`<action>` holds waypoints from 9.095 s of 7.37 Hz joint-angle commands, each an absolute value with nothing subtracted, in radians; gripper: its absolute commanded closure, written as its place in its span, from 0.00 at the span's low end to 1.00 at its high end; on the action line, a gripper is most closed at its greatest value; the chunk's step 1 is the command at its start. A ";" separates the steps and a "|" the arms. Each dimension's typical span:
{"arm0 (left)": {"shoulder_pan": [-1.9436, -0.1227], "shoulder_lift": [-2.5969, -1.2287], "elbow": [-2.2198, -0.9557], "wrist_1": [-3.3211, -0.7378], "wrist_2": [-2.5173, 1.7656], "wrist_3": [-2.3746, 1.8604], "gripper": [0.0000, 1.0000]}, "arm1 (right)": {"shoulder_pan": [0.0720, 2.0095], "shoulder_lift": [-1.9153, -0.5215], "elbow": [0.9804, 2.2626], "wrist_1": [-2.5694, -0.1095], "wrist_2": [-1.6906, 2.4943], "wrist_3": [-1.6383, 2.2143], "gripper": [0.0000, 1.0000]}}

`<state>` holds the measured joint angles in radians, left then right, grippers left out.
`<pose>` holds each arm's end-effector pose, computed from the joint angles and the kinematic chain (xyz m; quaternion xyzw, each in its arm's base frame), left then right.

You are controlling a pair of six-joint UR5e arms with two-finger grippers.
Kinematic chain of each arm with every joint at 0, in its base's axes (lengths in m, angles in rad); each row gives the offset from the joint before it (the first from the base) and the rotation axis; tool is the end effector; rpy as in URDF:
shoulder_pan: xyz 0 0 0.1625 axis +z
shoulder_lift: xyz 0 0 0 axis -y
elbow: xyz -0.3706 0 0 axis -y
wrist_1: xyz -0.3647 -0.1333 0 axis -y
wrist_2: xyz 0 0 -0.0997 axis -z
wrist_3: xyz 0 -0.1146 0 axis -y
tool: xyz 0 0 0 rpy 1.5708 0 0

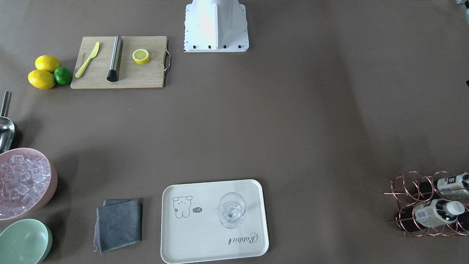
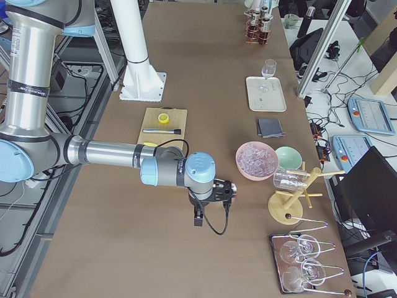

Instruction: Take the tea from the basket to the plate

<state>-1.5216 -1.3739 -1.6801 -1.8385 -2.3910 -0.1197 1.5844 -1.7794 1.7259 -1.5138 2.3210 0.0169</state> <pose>-0.0296 -0.4048 0.6169 0.0487 0.4026 0.0036 0.9141 0.0604 -0.3866 0.6281 0.0010 -0.3664 0.0136 0.9304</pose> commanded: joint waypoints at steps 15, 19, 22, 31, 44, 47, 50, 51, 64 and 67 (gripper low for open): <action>-1.528 -1.342 -1.701 -1.842 -2.390 -0.121 0.02 | 1.585 -1.776 1.712 -1.513 2.321 0.015 0.00; -1.528 -1.342 -1.701 -1.842 -2.390 -0.120 0.02 | 1.585 -1.776 1.712 -1.513 2.321 0.017 0.00; -1.528 -1.342 -1.704 -1.842 -2.390 -0.121 0.02 | 1.585 -1.776 1.718 -1.511 2.322 0.009 0.00; -1.528 -1.342 -1.704 -1.839 -2.388 -0.127 0.02 | 1.579 -1.756 1.741 -1.341 2.443 0.020 0.00; -1.532 -1.900 -1.590 -1.841 -2.287 -1.816 0.02 | 1.186 -1.433 1.784 -0.963 2.565 0.075 0.00; -1.551 -1.988 -1.470 -1.842 -2.290 -1.871 0.02 | 1.164 -1.414 1.772 -0.832 2.563 0.074 0.00; -1.533 -2.039 -1.375 -1.850 -2.290 -1.902 0.02 | 1.164 -1.411 1.763 -0.728 2.554 0.074 0.00; -1.522 -2.042 -1.352 -1.870 -2.289 -1.907 0.03 | 1.164 -1.423 1.761 -0.683 2.562 0.074 0.00; -1.514 -2.037 -1.469 -1.875 -2.292 -2.011 1.00 | 1.015 -1.411 1.620 0.066 2.305 0.567 0.00; -1.467 -1.807 -1.897 -1.738 -2.289 -2.107 1.00 | 0.812 -1.372 1.556 0.331 2.042 0.603 0.00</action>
